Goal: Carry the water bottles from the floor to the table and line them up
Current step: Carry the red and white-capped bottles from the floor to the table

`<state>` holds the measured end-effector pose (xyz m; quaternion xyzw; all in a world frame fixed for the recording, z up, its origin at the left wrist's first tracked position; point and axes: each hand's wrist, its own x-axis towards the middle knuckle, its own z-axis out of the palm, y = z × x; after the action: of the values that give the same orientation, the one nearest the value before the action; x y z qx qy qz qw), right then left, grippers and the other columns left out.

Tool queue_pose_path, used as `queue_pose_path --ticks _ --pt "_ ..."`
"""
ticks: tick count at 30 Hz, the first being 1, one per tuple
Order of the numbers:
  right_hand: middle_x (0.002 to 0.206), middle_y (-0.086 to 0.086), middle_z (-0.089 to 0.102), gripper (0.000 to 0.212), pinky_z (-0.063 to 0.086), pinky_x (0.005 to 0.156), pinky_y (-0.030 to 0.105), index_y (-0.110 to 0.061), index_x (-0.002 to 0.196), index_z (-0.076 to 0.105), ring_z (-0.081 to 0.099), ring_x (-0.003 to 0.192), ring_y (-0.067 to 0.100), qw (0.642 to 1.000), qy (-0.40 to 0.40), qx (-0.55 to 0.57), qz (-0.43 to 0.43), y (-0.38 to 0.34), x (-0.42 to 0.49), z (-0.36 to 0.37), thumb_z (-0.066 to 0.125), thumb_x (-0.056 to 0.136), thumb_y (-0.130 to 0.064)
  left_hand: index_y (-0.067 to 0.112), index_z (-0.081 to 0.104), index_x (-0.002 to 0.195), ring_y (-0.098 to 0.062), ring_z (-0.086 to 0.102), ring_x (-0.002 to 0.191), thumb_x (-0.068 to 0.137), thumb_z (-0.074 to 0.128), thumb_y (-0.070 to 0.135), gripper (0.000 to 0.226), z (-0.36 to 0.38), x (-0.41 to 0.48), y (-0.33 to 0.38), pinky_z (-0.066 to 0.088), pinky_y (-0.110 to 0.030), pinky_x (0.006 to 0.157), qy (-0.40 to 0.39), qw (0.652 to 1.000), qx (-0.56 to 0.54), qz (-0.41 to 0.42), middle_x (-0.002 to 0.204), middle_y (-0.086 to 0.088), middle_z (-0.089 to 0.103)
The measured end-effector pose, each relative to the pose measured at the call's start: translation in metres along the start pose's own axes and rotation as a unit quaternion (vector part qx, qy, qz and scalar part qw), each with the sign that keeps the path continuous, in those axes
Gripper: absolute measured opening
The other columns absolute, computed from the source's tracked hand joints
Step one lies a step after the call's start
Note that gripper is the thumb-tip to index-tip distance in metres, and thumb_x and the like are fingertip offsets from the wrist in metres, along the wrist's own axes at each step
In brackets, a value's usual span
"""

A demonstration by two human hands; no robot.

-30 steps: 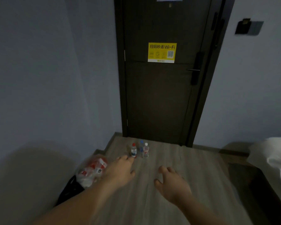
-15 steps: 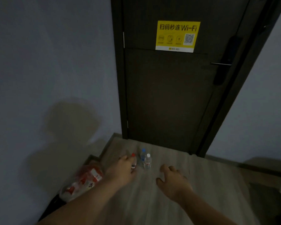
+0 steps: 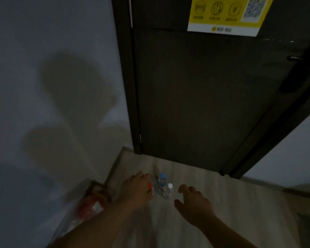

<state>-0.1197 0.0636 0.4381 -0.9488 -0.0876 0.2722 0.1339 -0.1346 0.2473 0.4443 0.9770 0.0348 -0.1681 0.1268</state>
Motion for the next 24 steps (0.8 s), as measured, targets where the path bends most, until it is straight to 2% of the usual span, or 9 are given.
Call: queue_pose_path --ticks 7,11,14,18,24 --pt "0.130 0.001 0.047 0.052 0.042 0.095 0.034 -0.025 0.137 0.029 0.049 0.115 0.018 0.999 -0.050 -0.004 -0.014 0.026 0.092 -0.013 0.047 0.091 -0.042 0.020 0.048 0.116 -0.022 0.051 0.115 0.090 0.045 0.035 0.029 0.020 0.088 -0.003 0.040 -0.030 0.091 -0.048 0.997 -0.029 -0.049 0.127 -0.003 0.049" --pt "0.129 0.002 0.048 0.049 0.044 0.093 0.034 -0.024 0.135 0.032 0.049 0.114 0.019 0.994 -0.097 -0.024 -0.049 0.048 0.161 -0.017 0.047 0.091 -0.040 0.023 0.038 0.134 -0.021 0.044 0.126 0.090 0.033 0.042 0.049 0.046 0.134 -0.001 0.038 -0.029 0.099 -0.065 0.992 -0.040 -0.104 0.140 -0.002 0.041" --pt "0.129 0.003 0.048 0.050 0.045 0.092 0.033 -0.022 0.137 0.030 0.049 0.114 0.018 0.988 -0.123 -0.059 -0.076 0.065 0.203 -0.009 0.044 0.092 -0.042 0.025 0.036 0.136 -0.021 0.048 0.121 0.092 0.044 0.040 0.047 0.067 0.160 0.001 0.044 -0.030 0.095 -0.073 0.982 -0.068 -0.158 0.135 -0.001 0.044" --pt "0.126 0.003 0.050 0.047 0.046 0.086 0.028 -0.022 0.134 0.033 0.052 0.108 0.016 0.979 -0.155 -0.092 -0.094 0.089 0.255 0.011 0.042 0.093 -0.043 0.024 0.040 0.131 -0.022 0.052 0.115 0.091 0.046 0.039 0.043 0.099 0.199 0.002 0.046 -0.031 0.089 -0.083 0.972 -0.086 -0.200 0.129 -0.002 0.048" --pt "0.123 0.005 0.051 0.042 0.046 0.091 0.035 -0.021 0.130 0.037 0.052 0.109 0.019 0.965 -0.221 -0.097 -0.099 0.108 0.313 0.049 0.045 0.092 -0.038 0.027 0.043 0.129 -0.020 0.053 0.114 0.090 0.048 0.040 0.042 0.163 0.231 -0.023 0.047 -0.029 0.086 -0.106 0.955 -0.103 -0.255 0.128 -0.001 0.049"
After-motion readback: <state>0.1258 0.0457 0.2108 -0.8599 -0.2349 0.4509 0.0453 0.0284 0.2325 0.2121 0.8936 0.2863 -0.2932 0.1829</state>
